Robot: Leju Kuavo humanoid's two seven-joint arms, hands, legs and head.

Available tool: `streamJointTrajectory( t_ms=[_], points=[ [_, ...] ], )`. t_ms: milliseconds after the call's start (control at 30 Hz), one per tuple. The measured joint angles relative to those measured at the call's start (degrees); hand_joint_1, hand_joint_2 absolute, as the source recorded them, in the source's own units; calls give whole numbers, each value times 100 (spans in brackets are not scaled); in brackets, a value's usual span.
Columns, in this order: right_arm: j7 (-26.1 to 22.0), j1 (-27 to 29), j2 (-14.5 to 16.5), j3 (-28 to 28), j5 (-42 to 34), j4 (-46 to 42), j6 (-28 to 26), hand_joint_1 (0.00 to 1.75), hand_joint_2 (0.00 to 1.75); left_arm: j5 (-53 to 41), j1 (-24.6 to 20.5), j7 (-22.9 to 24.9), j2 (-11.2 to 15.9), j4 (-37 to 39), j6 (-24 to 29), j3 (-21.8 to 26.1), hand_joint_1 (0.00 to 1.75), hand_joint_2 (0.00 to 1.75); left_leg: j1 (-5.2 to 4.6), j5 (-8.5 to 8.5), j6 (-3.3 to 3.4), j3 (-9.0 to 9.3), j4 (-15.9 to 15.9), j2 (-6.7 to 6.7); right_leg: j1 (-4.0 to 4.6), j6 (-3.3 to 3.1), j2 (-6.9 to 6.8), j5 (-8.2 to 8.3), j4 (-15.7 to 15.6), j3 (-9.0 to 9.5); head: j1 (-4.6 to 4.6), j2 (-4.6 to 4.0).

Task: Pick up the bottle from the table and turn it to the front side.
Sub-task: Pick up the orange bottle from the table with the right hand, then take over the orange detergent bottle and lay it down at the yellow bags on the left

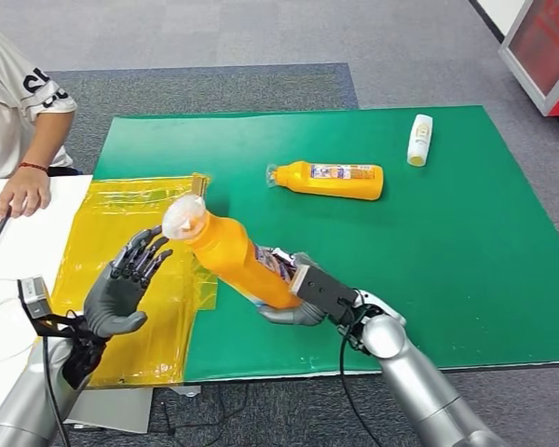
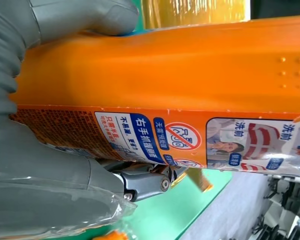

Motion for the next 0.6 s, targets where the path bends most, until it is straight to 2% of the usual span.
streamJointTrajectory(
  t_ms=[333, 600],
  points=[
    [10, -215, 157, 386, 39, 96, -127, 175, 175, 97, -547, 161, 45, 198, -112, -397, 0, 175, 0, 0, 0, 0, 0, 0, 0, 0, 0, 1, 0, -1, 0, 1],
    [20, -303, 264, 529, 275, 110, -411, 175, 175, 291, -735, 194, 41, 305, -201, -690, 0, 175, 0, 0, 0, 0, 0, 0, 0, 0, 0, 0, 0, -2, -1, 1]
  ],
)
